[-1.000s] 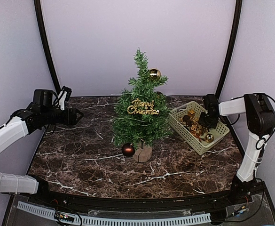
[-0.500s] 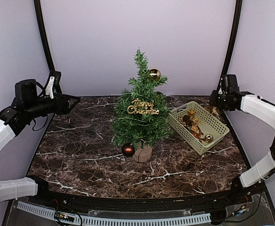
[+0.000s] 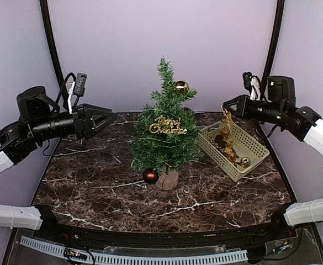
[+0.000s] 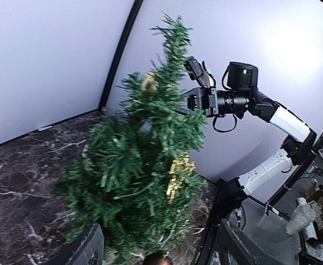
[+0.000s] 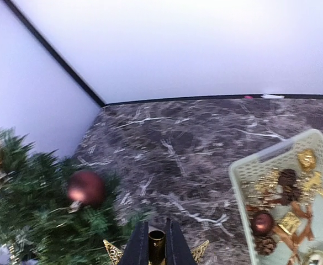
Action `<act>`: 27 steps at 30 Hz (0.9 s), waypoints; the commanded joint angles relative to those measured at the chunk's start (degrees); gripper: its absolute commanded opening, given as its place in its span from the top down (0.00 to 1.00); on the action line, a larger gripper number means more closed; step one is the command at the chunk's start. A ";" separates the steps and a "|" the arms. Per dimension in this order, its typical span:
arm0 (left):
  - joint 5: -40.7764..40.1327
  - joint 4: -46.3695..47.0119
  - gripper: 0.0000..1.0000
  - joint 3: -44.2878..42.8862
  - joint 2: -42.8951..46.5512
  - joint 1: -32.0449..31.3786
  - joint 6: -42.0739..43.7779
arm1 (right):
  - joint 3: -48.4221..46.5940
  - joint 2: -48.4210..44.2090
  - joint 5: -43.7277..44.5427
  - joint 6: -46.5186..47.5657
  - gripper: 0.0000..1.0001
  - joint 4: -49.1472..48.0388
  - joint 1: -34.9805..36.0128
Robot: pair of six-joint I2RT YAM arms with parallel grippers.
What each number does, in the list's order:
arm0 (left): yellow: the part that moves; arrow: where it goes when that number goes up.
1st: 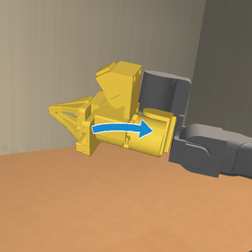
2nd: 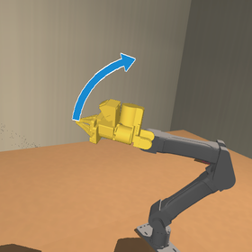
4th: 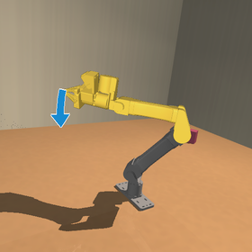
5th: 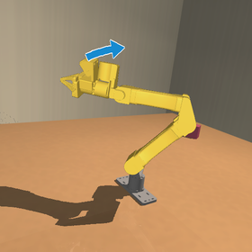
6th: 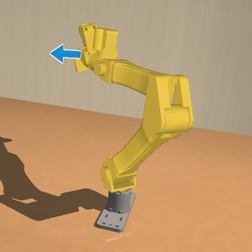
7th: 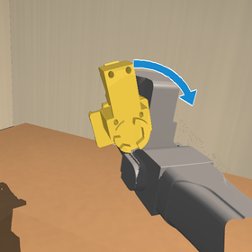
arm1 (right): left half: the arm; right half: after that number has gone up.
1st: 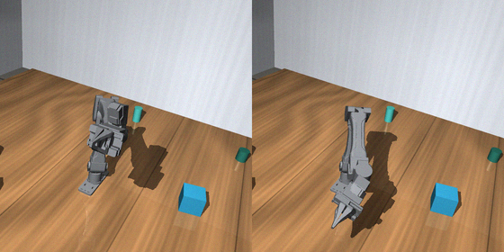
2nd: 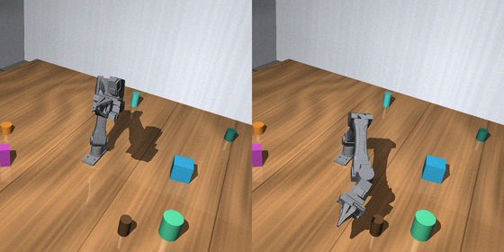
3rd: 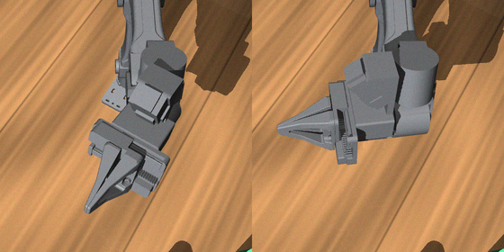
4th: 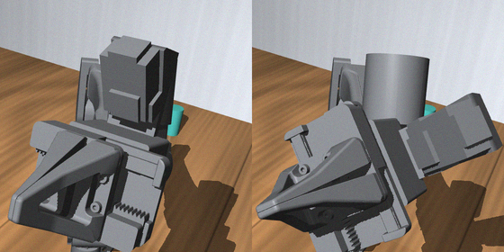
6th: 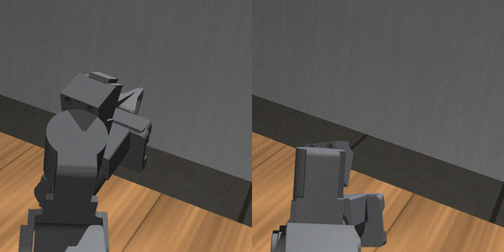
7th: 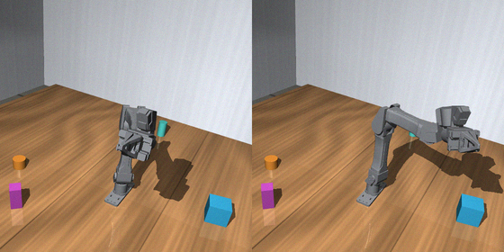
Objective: Decorate the small christmas tree
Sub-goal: Pass from the right arm to the left
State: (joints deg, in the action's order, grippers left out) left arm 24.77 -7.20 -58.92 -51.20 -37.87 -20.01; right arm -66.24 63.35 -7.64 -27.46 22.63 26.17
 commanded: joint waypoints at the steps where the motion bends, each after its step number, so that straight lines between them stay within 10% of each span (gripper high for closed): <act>1: -4.01 5.38 0.27 -3.13 -3.61 -9.34 -2.62 | -2.14 -1.75 -15.16 0.87 0.99 -4.91 6.28; 11: -12.18 6.29 0.26 -11.92 -15.17 -29.05 4.29 | -0.40 -3.49 -32.47 -0.44 1.00 -20.07 18.98; 27: -11.59 15.85 0.16 -12.45 -19.60 -31.57 8.29 | -3.28 5.71 -46.24 -13.44 1.00 -48.50 31.59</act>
State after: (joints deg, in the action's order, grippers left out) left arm 13.02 6.07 -69.21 -69.38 -69.08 -15.20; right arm -65.93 66.30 -50.06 -38.22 -18.79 54.54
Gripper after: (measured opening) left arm 0.832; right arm 0.072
